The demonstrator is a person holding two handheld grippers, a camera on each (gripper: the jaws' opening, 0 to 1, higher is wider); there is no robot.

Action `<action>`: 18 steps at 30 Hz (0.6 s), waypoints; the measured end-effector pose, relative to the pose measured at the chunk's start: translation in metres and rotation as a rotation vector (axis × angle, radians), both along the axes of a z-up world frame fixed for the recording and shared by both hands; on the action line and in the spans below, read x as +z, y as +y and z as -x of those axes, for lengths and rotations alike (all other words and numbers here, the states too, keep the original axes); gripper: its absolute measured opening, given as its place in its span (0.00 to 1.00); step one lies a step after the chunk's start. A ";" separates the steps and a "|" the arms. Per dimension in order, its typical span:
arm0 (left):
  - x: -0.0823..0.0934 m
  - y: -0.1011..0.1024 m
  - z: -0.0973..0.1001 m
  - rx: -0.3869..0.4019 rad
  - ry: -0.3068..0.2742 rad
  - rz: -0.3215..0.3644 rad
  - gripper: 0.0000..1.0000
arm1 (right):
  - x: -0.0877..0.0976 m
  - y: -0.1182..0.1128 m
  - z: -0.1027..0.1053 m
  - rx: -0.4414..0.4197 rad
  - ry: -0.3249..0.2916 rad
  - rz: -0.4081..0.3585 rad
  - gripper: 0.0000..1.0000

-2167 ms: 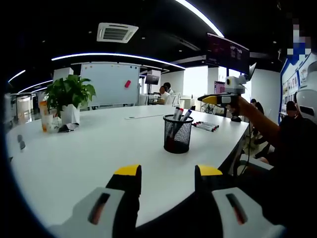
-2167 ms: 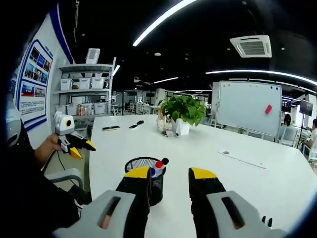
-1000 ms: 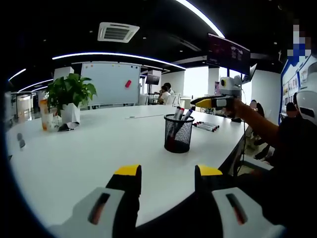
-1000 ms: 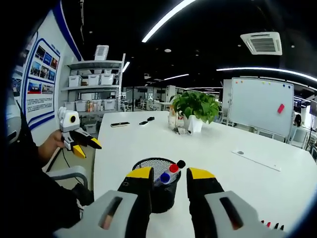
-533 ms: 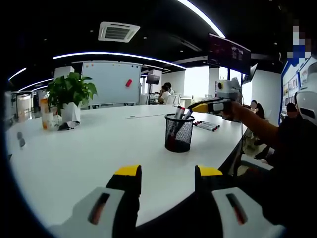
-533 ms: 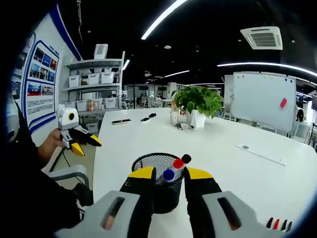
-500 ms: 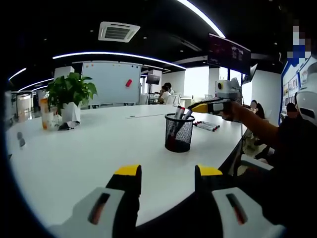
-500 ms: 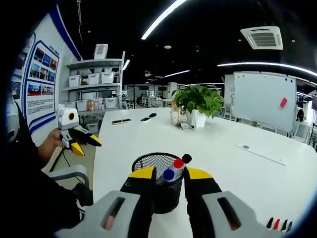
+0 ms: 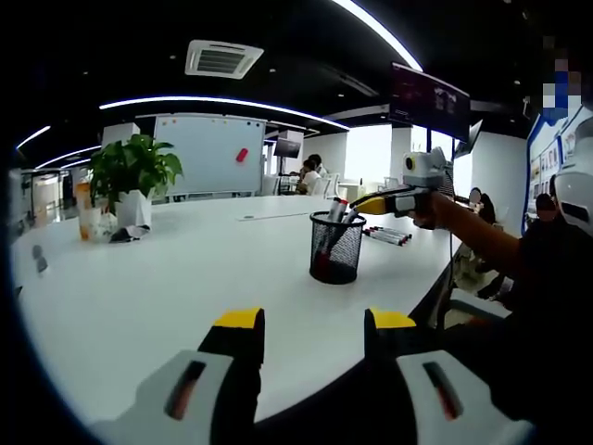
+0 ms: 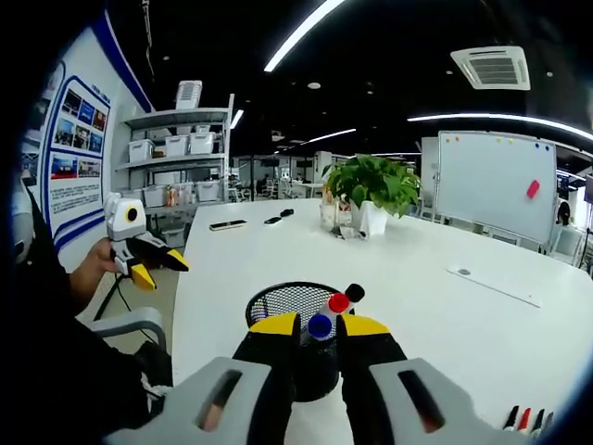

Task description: Pick up the whiteboard markers from the pen holder and place them facing the whiteboard neatly

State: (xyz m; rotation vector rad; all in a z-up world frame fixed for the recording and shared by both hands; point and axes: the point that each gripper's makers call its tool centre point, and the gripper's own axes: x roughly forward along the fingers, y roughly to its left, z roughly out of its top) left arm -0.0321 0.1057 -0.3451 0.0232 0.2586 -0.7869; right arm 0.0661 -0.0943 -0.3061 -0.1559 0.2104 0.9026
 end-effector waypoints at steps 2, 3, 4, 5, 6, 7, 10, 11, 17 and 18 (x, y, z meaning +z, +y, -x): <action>0.000 0.000 0.000 0.000 0.000 0.000 0.45 | -0.001 0.000 -0.001 0.003 -0.009 0.012 0.14; 0.000 0.000 0.000 0.001 0.000 0.000 0.45 | -0.001 0.000 0.000 0.005 -0.014 0.015 0.14; 0.000 0.000 0.000 0.000 0.000 0.000 0.44 | -0.001 0.001 0.000 0.010 -0.019 0.017 0.13; 0.000 0.000 0.000 0.000 -0.001 0.000 0.44 | -0.001 0.001 0.000 0.011 -0.018 0.020 0.13; 0.001 0.001 0.000 0.002 -0.002 0.000 0.44 | -0.001 0.001 0.000 0.013 -0.019 0.021 0.14; 0.001 0.001 -0.001 0.003 -0.002 0.001 0.44 | -0.001 0.001 0.001 0.013 -0.022 0.023 0.14; 0.001 0.000 0.000 0.001 -0.002 0.001 0.44 | -0.001 0.001 0.001 0.013 -0.020 0.029 0.14; 0.001 0.000 0.000 0.000 -0.002 0.001 0.44 | -0.001 0.001 0.001 0.012 -0.022 0.031 0.14; 0.002 0.000 0.000 -0.001 -0.004 0.004 0.44 | -0.006 0.000 -0.002 0.007 -0.004 0.042 0.14; 0.002 0.000 0.000 -0.001 -0.006 0.004 0.44 | -0.006 0.000 -0.002 0.006 0.000 0.038 0.14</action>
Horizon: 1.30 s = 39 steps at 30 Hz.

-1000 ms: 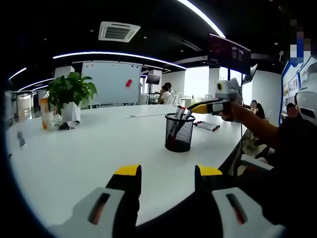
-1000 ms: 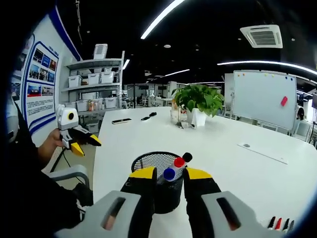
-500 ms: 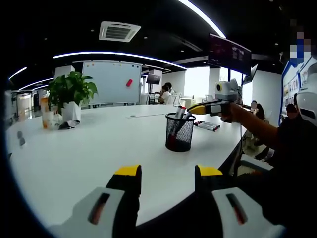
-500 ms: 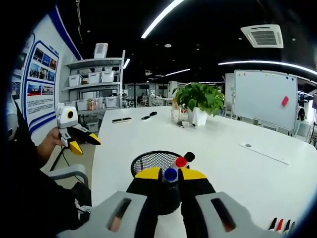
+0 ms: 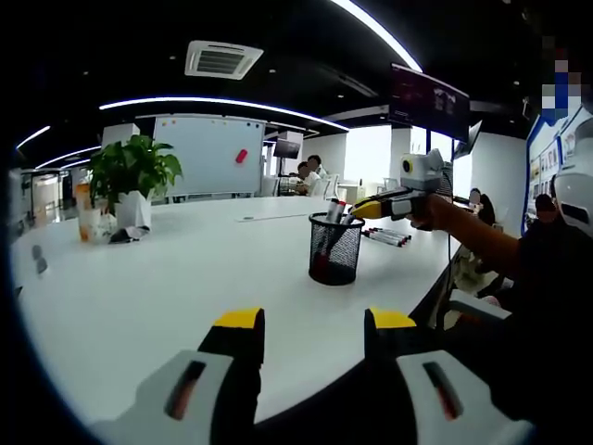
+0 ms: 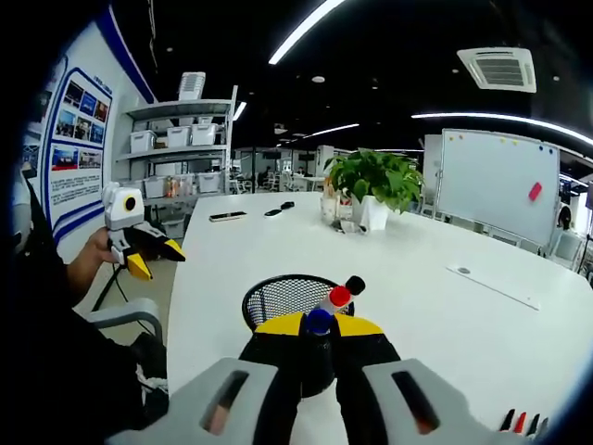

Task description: Pick up the whiteboard markers from the pen holder and place them facing the whiteboard neatly

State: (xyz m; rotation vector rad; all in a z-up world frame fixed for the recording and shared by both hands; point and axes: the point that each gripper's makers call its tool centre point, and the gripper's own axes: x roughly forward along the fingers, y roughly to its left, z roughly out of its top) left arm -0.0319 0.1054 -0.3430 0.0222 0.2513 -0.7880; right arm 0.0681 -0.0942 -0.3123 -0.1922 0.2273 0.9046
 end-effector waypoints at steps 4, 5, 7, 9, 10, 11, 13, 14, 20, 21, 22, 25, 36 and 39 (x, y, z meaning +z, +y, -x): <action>-0.001 0.000 0.000 0.002 0.003 -0.002 0.44 | 0.000 0.000 -0.001 -0.002 0.008 -0.014 0.13; -0.001 0.000 0.000 0.002 0.004 -0.002 0.44 | 0.001 0.000 -0.001 -0.004 0.009 -0.013 0.13; -0.002 0.000 0.000 0.002 0.006 -0.002 0.44 | 0.004 0.001 -0.001 -0.009 0.009 -0.010 0.13; -0.002 0.000 -0.001 0.002 0.005 -0.001 0.44 | 0.009 0.001 0.000 -0.006 0.013 -0.014 0.13; -0.001 0.000 0.000 0.002 0.004 -0.001 0.44 | 0.011 0.002 0.001 -0.004 0.013 -0.017 0.13; -0.001 0.000 0.000 0.002 0.003 -0.001 0.44 | 0.015 0.003 0.002 -0.001 0.012 -0.017 0.13; 0.000 0.001 -0.001 0.003 0.002 -0.001 0.44 | 0.020 0.003 0.003 -0.003 -0.003 0.004 0.13; 0.000 0.001 -0.001 0.002 0.001 -0.001 0.44 | 0.023 0.002 0.004 -0.006 0.003 0.004 0.13; 0.000 0.000 0.000 0.001 0.000 -0.001 0.44 | 0.048 -0.003 0.011 -0.009 -0.017 -0.038 0.13; 0.000 0.000 0.000 0.001 0.000 -0.001 0.44 | 0.050 -0.003 0.012 -0.008 -0.019 -0.040 0.13; 0.000 0.001 0.000 0.001 -0.001 -0.001 0.44 | 0.053 -0.003 0.012 -0.008 -0.021 -0.043 0.13; 0.000 0.001 0.000 0.003 -0.001 0.000 0.44 | 0.060 -0.005 0.013 -0.006 -0.026 -0.054 0.13; 0.003 0.000 0.000 0.000 -0.008 -0.001 0.44 | 0.095 -0.021 0.014 -0.038 -0.074 -0.121 0.13; 0.003 0.000 0.000 -0.001 -0.006 -0.002 0.44 | 0.102 -0.026 0.015 -0.046 -0.087 -0.134 0.13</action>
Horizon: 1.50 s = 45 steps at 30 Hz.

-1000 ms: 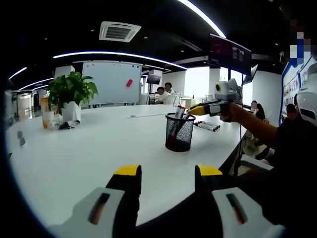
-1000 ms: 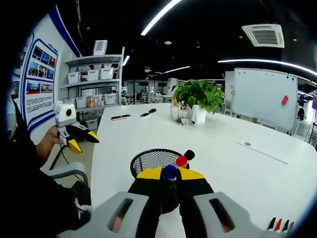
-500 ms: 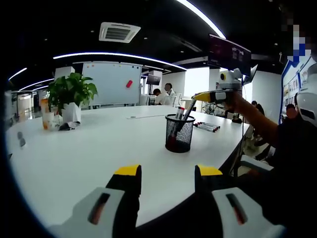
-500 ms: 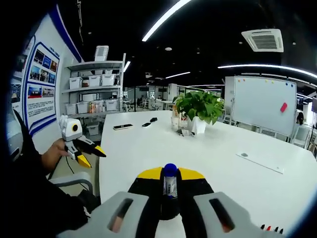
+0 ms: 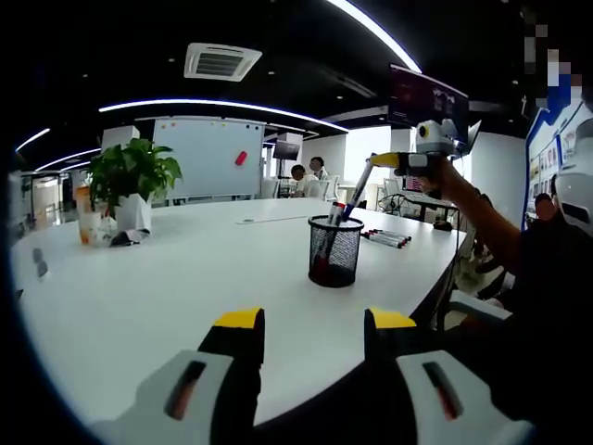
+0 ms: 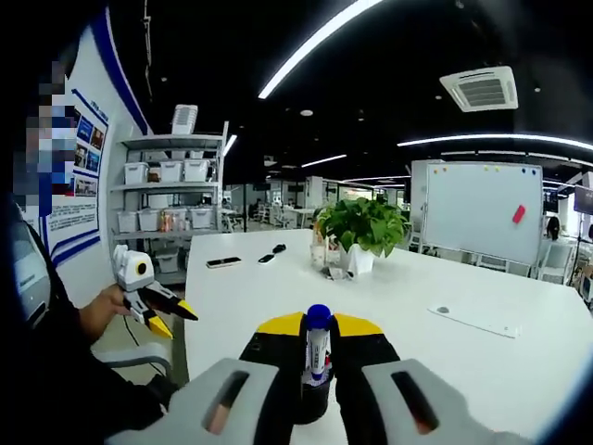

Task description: Pick up the whiteboard markers from the pen holder and place them facing the whiteboard neatly

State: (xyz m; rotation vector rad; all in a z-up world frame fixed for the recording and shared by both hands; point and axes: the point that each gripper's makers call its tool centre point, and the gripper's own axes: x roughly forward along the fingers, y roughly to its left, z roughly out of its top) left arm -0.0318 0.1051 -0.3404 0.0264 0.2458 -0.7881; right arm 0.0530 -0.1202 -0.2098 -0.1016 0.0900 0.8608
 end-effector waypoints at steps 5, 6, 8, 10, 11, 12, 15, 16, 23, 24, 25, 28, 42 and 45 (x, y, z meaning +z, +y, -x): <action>0.000 -0.002 0.000 -0.005 -0.001 0.000 0.44 | 0.013 -0.005 0.002 -0.005 -0.016 -0.022 0.13; 0.000 -0.002 0.000 -0.004 0.000 -0.001 0.44 | 0.015 -0.005 0.003 -0.003 -0.018 -0.027 0.13; 0.000 -0.002 0.000 -0.002 0.000 -0.002 0.44 | 0.019 -0.006 0.004 -0.007 -0.026 -0.032 0.13; 0.001 -0.002 0.000 -0.002 -0.001 -0.001 0.44 | 0.023 -0.007 0.005 -0.011 -0.056 -0.019 0.13; 0.001 -0.002 0.000 -0.002 -0.001 0.000 0.44 | 0.024 -0.007 0.006 -0.014 -0.056 -0.024 0.13; 0.001 -0.002 0.000 -0.003 -0.002 -0.001 0.44 | 0.025 -0.010 0.004 -0.024 -0.051 -0.026 0.13; 0.001 -0.003 0.001 -0.006 -0.003 -0.001 0.44 | 0.026 -0.017 0.004 -0.041 -0.053 -0.032 0.13; 0.001 -0.003 0.001 -0.006 -0.002 -0.003 0.44 | 0.026 -0.021 0.003 -0.051 -0.051 -0.036 0.13; 0.001 -0.003 0.001 -0.006 -0.001 -0.003 0.44 | 0.026 -0.034 0.005 -0.077 -0.067 -0.050 0.13; 0.002 -0.003 0.001 -0.006 -0.002 -0.004 0.44 | 0.026 -0.038 0.005 -0.086 -0.068 -0.045 0.13; 0.002 -0.003 0.001 -0.006 -0.004 -0.004 0.44 | 0.026 -0.041 0.004 -0.096 -0.069 -0.040 0.13; 0.003 -0.002 0.001 -0.004 -0.006 -0.003 0.44 | 0.025 -0.047 0.005 -0.111 -0.072 -0.032 0.13; 0.006 0.000 0.001 -0.002 -0.010 -0.007 0.44 | 0.022 -0.073 0.002 -0.160 -0.073 -0.027 0.13; 0.005 0.001 0.001 0.001 -0.007 -0.007 0.44 | 0.021 -0.079 0.000 -0.177 -0.075 -0.027 0.13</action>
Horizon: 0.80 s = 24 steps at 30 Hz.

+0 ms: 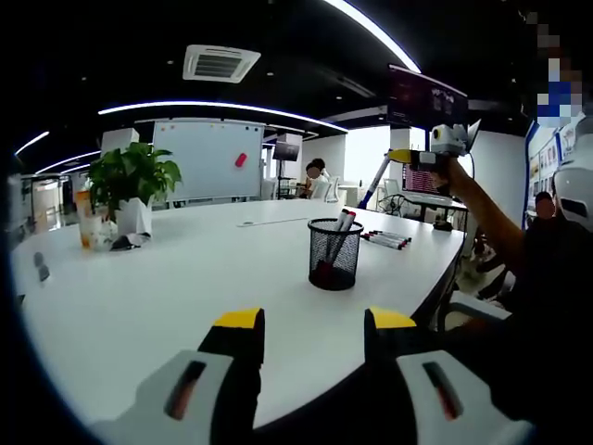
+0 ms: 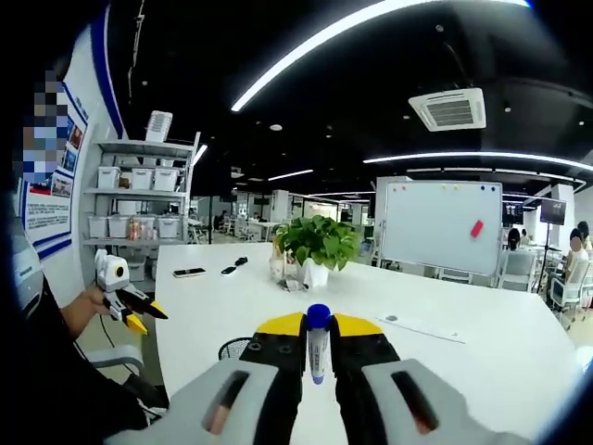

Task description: Pick up the whiteboard markers from the pen holder and place them facing the whiteboard neatly

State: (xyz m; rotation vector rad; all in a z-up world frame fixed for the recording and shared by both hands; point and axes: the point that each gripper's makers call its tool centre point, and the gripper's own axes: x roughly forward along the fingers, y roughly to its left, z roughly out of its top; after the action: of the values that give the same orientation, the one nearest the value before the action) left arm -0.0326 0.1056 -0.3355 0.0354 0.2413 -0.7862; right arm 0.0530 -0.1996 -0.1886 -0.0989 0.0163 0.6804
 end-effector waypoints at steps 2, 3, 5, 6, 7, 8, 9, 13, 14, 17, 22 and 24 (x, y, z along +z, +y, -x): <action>-0.002 -0.002 0.001 -0.005 0.005 0.002 0.44 | -0.002 -0.005 -0.001 -0.017 0.006 -0.001 0.13; -0.003 -0.004 0.001 -0.009 0.008 0.002 0.44 | -0.004 -0.009 -0.002 -0.029 0.008 -0.001 0.13; -0.005 -0.006 0.002 -0.015 0.012 0.001 0.44 | -0.007 -0.015 -0.003 -0.046 0.024 -0.002 0.13; -0.005 -0.006 0.001 -0.016 0.014 0.002 0.44 | -0.009 -0.016 -0.002 -0.047 0.026 0.000 0.13; -0.005 -0.007 0.002 -0.018 0.015 0.006 0.44 | -0.010 -0.017 0.001 -0.042 0.028 0.003 0.13; -0.005 -0.008 0.002 -0.020 0.016 0.009 0.44 | -0.011 -0.017 0.003 -0.039 0.030 0.003 0.13; -0.004 -0.008 0.002 -0.023 0.016 0.013 0.44 | -0.012 -0.016 0.005 -0.035 0.030 0.007 0.13; -0.005 -0.007 0.003 -0.020 0.017 0.006 0.44 | -0.015 -0.018 0.010 -0.034 0.024 0.011 0.13; -0.005 -0.007 0.003 -0.018 0.018 0.008 0.44 | -0.016 -0.018 0.011 -0.035 0.022 0.014 0.13; -0.005 -0.006 0.003 -0.014 0.016 0.006 0.44 | -0.020 -0.023 0.011 -0.054 0.003 0.046 0.13; -0.005 -0.007 0.004 -0.017 0.015 0.003 0.44 | -0.024 -0.037 0.013 -0.076 0.000 0.043 0.13; -0.005 -0.007 0.003 -0.016 0.017 0.005 0.44 | -0.024 -0.044 0.013 -0.089 0.000 0.033 0.13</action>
State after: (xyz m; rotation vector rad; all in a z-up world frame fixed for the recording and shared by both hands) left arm -0.0356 0.0988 -0.3406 0.0265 0.2552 -0.8029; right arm 0.0404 -0.2432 -0.2123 -0.1290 0.0318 0.5911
